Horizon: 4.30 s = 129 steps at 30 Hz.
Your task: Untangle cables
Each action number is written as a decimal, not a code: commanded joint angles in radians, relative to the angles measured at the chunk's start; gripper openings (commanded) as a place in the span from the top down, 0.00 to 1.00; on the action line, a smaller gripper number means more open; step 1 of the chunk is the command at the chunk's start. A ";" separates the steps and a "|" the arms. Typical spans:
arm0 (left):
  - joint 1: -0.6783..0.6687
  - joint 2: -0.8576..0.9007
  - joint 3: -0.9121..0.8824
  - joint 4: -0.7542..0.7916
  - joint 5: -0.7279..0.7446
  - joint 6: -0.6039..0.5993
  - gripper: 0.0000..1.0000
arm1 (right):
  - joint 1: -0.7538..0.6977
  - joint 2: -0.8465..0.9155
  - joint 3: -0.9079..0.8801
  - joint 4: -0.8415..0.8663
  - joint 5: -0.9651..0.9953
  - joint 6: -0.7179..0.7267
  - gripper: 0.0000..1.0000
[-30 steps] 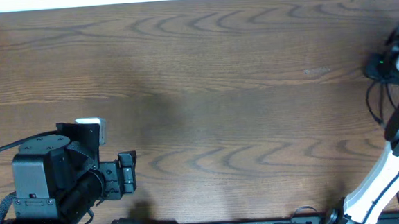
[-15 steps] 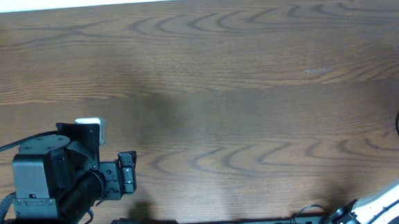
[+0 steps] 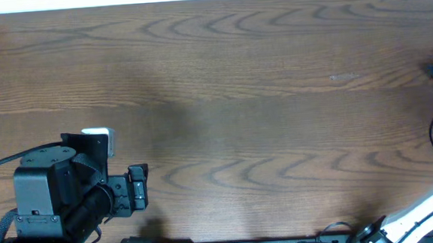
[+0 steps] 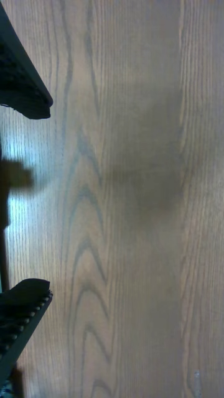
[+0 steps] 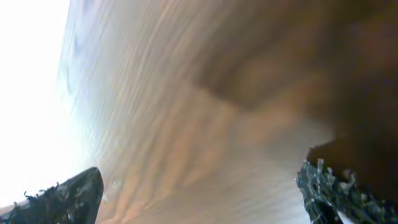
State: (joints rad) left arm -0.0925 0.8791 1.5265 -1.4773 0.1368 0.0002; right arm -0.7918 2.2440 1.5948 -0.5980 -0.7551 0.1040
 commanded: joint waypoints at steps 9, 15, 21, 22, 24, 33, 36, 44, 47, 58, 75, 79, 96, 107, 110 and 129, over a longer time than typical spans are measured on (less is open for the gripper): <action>0.002 0.002 0.002 0.000 0.012 -0.003 0.12 | 0.292 -0.267 0.016 -0.335 0.582 0.078 0.01; 0.002 0.002 0.002 -0.015 0.011 0.009 0.12 | 0.320 -0.425 0.014 -0.574 0.634 0.166 0.01; 0.003 0.002 0.002 -0.034 0.008 0.054 0.12 | 0.320 -0.614 -0.076 -0.715 0.813 0.157 0.01; 0.003 0.002 0.002 -0.033 0.008 0.060 0.12 | 0.320 -0.660 -0.111 -0.714 0.813 0.157 0.01; 0.002 0.002 0.002 -0.034 0.009 0.060 0.12 | 0.320 -0.755 -0.191 -0.694 0.813 0.147 0.01; 0.002 0.002 0.002 -0.056 0.009 0.060 0.12 | 0.320 -1.249 -0.622 -0.511 0.776 0.215 0.01; 0.002 0.002 0.002 -0.056 0.009 0.060 0.12 | 0.320 -1.399 -0.778 -0.453 0.903 0.479 0.01; 0.002 0.002 0.002 -0.063 0.009 0.060 0.12 | 0.320 -1.516 -1.034 -0.323 0.967 0.636 0.01; 0.002 0.002 0.002 -0.063 0.009 0.060 0.12 | 0.320 -1.505 -1.116 -0.230 1.017 0.634 0.02; 0.002 0.002 0.002 -0.070 0.009 0.060 0.12 | 0.255 -1.386 -1.213 -0.117 1.186 0.681 0.08; 0.002 0.002 0.000 -0.092 0.009 0.060 0.12 | 0.036 -1.131 -1.215 0.084 1.118 0.634 0.10; 0.002 0.002 0.001 -0.092 0.008 0.060 0.12 | 0.036 -1.107 -1.215 0.108 1.118 0.612 0.14; 0.003 0.002 0.000 -0.089 0.008 0.060 0.12 | 0.036 -1.099 -1.215 0.108 1.112 0.645 0.01; 0.002 0.002 0.000 -0.089 0.008 0.060 0.12 | 0.036 -1.099 -1.214 0.148 1.094 0.706 0.02; 0.003 0.002 0.000 -0.089 0.008 0.060 0.12 | 0.036 -1.099 -1.214 0.243 0.938 0.468 0.05; 0.002 0.002 0.000 -0.085 0.008 0.060 0.12 | 0.036 -1.099 -1.214 0.262 0.929 0.418 0.02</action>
State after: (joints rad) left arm -0.0925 0.8806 1.5261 -1.5650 0.1364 0.0528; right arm -0.7525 1.1446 0.3782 -0.3363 0.1112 0.4797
